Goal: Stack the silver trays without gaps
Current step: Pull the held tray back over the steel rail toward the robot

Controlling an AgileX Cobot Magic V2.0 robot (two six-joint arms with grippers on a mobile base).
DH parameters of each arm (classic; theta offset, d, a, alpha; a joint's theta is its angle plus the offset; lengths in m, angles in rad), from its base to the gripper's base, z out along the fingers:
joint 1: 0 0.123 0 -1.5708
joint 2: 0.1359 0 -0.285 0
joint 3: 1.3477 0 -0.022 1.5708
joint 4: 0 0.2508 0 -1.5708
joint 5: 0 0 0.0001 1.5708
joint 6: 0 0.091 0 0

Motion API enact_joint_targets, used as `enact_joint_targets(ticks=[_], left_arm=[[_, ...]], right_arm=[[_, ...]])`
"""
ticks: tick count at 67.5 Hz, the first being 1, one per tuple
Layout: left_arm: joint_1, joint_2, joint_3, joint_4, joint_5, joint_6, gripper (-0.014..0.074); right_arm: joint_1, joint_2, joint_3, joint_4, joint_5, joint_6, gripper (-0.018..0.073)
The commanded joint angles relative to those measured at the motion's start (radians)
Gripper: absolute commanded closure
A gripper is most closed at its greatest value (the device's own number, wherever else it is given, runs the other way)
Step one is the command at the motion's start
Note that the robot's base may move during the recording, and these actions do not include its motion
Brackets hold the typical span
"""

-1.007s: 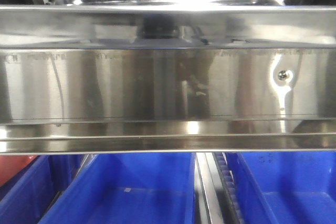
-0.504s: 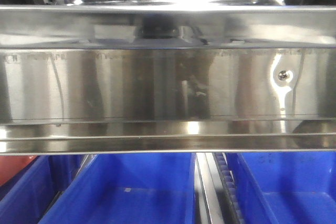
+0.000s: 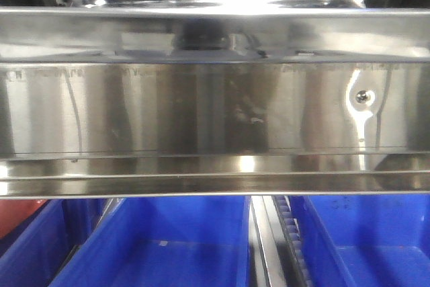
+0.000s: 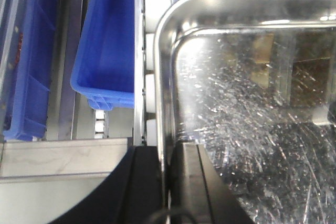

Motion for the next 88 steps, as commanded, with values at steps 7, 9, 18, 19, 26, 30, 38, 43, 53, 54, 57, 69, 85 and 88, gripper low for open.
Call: enact_joint_targets(ticks=[7, 9, 18, 19, 26, 30, 38, 43, 53, 54, 57, 69, 85, 88], left_arm=[[-0.012, -0.008, 0.000, 0.052, -0.037, 0.020, 0.0606], [-0.012, -0.008, 0.000, 0.061, -0.037, 0.020, 0.0606], [-0.012, -0.008, 0.000, 0.127, -0.037, 0.020, 0.0606], [-0.012, -0.008, 0.000, 0.136, -0.037, 0.020, 0.0606], [-0.012, -0.008, 0.000, 0.200, -0.037, 0.020, 0.0606], [-0.012, -0.008, 0.000, 0.241, -0.037, 0.020, 0.0606], [-0.012, -0.008, 0.000, 0.321, -0.037, 0.020, 0.0606], [-0.012, -0.008, 0.000, 0.369, -0.037, 0.020, 0.0606], [-0.012, -0.008, 0.000, 0.453, -0.038, 0.020, 0.0606], [-0.012, -0.008, 0.000, 0.459, -0.038, 0.020, 0.0606], [-0.012, -0.008, 0.000, 0.476, -0.038, 0.020, 0.0606], [-0.012, -0.008, 0.000, 0.538, -0.038, 0.020, 0.0606], [-0.012, -0.008, 0.000, 0.558, -0.044, 0.020, 0.0606], [-0.012, -0.008, 0.000, 0.558, -0.044, 0.020, 0.0606]], right_arm=[[0.008, -0.009, -0.005, -0.014, -0.063, -0.007, 0.0578], [0.008, -0.009, -0.005, -0.014, -0.063, -0.007, 0.0578], [0.008, -0.009, -0.005, -0.014, -0.063, -0.007, 0.0578], [0.008, -0.009, -0.005, -0.014, -0.063, -0.007, 0.0578], [0.008, -0.009, -0.005, -0.014, -0.063, -0.007, 0.0578], [0.008, -0.009, -0.005, -0.014, -0.063, -0.007, 0.0578], [0.008, -0.009, -0.005, -0.014, -0.063, -0.007, 0.0578], [0.008, -0.009, -0.005, -0.014, -0.063, -0.007, 0.0578], [0.008, -0.009, -0.005, -0.014, -0.063, -0.007, 0.0578], [0.008, -0.009, -0.005, -0.014, -0.063, -0.007, 0.0578], [0.008, -0.009, -0.005, -0.014, -0.063, -0.007, 0.0578], [0.008, -0.009, -0.005, -0.014, -0.063, -0.007, 0.0578], [0.008, -0.009, -0.005, -0.014, -0.063, -0.007, 0.0578], [0.008, -0.009, -0.005, -0.014, -0.063, -0.007, 0.0578]])
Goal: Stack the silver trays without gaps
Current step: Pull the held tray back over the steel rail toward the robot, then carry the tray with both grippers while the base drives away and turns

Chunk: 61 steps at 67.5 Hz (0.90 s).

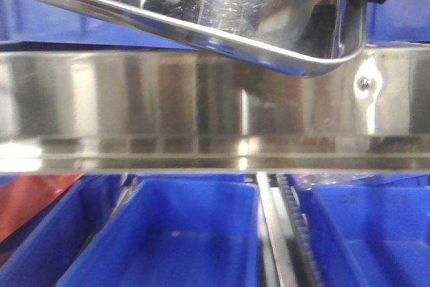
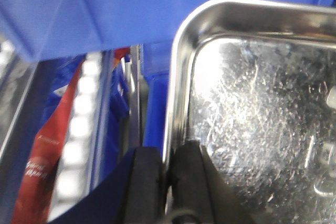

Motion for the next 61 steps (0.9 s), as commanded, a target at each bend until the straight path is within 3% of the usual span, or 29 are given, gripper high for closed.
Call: enact_joint_targets(ticks=[1, 61], left_arm=[[0.000, -0.008, 0.000, 0.093, 0.035, 0.004, 0.0606], [0.000, -0.008, 0.000, 0.093, 0.035, 0.004, 0.0606]], right_arm=[[0.008, -0.009, -0.005, -0.014, 0.040, -0.030, 0.0578], [0.008, -0.009, -0.005, -0.014, 0.039, -0.030, 0.0578]])
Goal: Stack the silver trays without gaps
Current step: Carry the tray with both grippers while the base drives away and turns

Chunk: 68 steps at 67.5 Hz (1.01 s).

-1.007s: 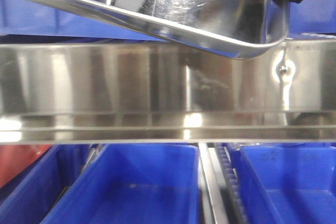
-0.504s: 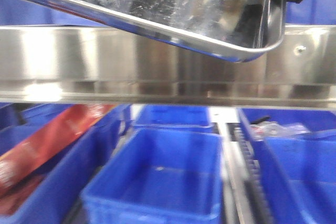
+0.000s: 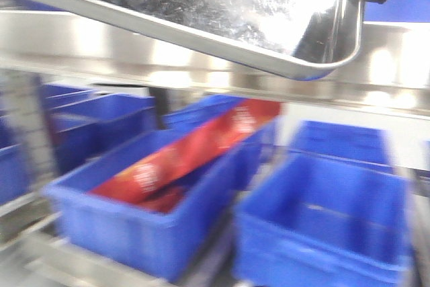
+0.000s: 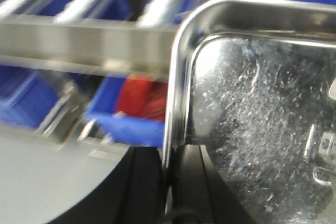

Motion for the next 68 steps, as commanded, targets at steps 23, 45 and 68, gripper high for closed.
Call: enact_joint_targets(ticks=[23, 45, 68], left_arm=[[0.000, -0.008, 0.000, 0.086, 0.038, 0.002, 0.0606], [0.000, -0.008, 0.000, 0.086, 0.038, 0.002, 0.0606], [0.000, -0.008, 0.000, 0.086, 0.038, 0.002, 0.0606]], right_arm=[[0.008, -0.007, -0.005, -0.014, 0.039, -0.030, 0.0578], [0.008, -0.007, -0.005, -0.014, 0.039, -0.030, 0.0578], [0.008, -0.007, -0.005, -0.014, 0.039, -0.030, 0.0578]])
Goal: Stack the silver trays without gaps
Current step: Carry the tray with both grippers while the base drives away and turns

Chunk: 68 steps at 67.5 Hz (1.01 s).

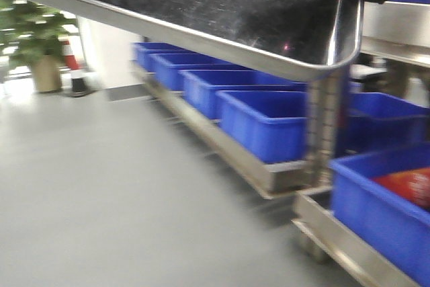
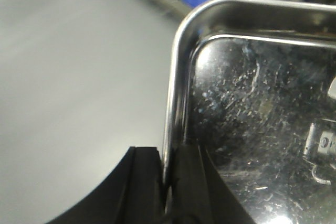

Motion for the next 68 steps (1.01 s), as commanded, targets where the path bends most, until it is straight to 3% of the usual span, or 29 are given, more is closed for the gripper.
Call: enact_joint_targets(ticks=[1, 68], left_arm=[[0.000, -0.008, 0.000, 0.086, 0.038, 0.002, 0.0606], [0.000, -0.008, 0.000, 0.086, 0.038, 0.002, 0.0606]], right_arm=[[0.008, -0.007, -0.005, -0.014, 0.039, -0.028, 0.0578], [0.008, -0.007, -0.005, -0.014, 0.039, -0.028, 0.0578]])
